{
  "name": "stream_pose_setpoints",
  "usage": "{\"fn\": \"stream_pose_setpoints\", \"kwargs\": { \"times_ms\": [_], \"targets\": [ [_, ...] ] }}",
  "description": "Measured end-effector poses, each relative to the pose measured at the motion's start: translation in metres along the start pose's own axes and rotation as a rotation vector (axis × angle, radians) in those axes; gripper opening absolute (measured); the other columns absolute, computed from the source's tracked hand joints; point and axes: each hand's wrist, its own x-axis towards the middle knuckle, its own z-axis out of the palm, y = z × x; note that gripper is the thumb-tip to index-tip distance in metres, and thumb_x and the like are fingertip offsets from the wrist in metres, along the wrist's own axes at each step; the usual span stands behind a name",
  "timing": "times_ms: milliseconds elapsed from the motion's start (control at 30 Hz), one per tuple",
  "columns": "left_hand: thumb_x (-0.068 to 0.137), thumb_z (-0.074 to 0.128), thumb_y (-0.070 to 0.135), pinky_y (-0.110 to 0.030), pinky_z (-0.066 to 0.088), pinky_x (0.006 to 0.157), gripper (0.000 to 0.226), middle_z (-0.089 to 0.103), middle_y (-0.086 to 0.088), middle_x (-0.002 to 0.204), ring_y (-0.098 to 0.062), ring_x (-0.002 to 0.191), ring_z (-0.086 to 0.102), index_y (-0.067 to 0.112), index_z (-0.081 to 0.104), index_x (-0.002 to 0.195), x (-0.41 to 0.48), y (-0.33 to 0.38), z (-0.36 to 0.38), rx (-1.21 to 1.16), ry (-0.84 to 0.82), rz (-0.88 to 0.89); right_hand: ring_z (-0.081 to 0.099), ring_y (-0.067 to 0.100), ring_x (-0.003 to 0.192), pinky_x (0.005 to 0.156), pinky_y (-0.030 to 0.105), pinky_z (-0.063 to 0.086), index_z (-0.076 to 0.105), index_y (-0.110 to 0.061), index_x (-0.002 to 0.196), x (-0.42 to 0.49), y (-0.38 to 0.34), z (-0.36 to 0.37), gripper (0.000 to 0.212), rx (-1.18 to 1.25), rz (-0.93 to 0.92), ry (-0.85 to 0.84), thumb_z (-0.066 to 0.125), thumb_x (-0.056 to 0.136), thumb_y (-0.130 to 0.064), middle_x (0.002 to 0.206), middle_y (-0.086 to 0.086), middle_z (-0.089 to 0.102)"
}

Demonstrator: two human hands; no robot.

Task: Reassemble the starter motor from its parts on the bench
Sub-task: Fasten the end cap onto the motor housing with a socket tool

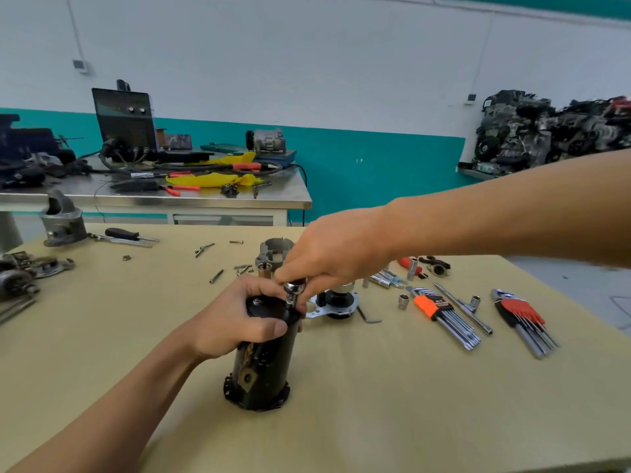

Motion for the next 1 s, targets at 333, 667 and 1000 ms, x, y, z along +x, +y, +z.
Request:
{"fn": "stream_pose_setpoints", "kwargs": {
  "times_ms": [333,667,1000],
  "targets": [
    [0.065,0.069,0.031,-0.03,0.052,0.068,0.029,0.066,-0.014,0.079,-0.02,0.072,0.062,0.015,0.074,0.089,0.007,0.004,0.014,0.175,0.082,-0.017,0.063,0.009,0.045,0.052,0.02,0.052,0.07,-0.009,0.075,0.003,-0.018,0.02,0.041,0.432,0.683,-0.013,0.054,0.099,-0.039,0.06,0.004,0.072],
    [0.064,0.07,0.034,-0.05,0.053,0.075,0.036,0.067,-0.025,0.089,-0.045,0.086,0.062,0.011,0.074,0.092,0.004,0.007,0.004,0.169,-0.011,-0.006,0.057,0.019,0.092,0.073,0.027,0.04,0.057,-0.014,0.126,-0.018,0.004,0.033,0.031,-0.03,0.028,0.171,0.049,0.103,-0.032,0.111,0.004,0.065],
    [0.056,0.075,0.03,-0.023,0.055,0.061,0.038,0.073,0.007,0.085,-0.003,0.063,0.064,0.029,0.058,0.09,0.02,0.012,0.042,0.238,0.231,-0.177,0.064,0.009,0.045,0.052,0.02,0.049,0.059,-0.009,0.073,-0.03,-0.015,0.045,0.04,0.495,0.603,0.122,0.053,0.101,-0.038,0.051,0.003,0.067]
  ]
}}
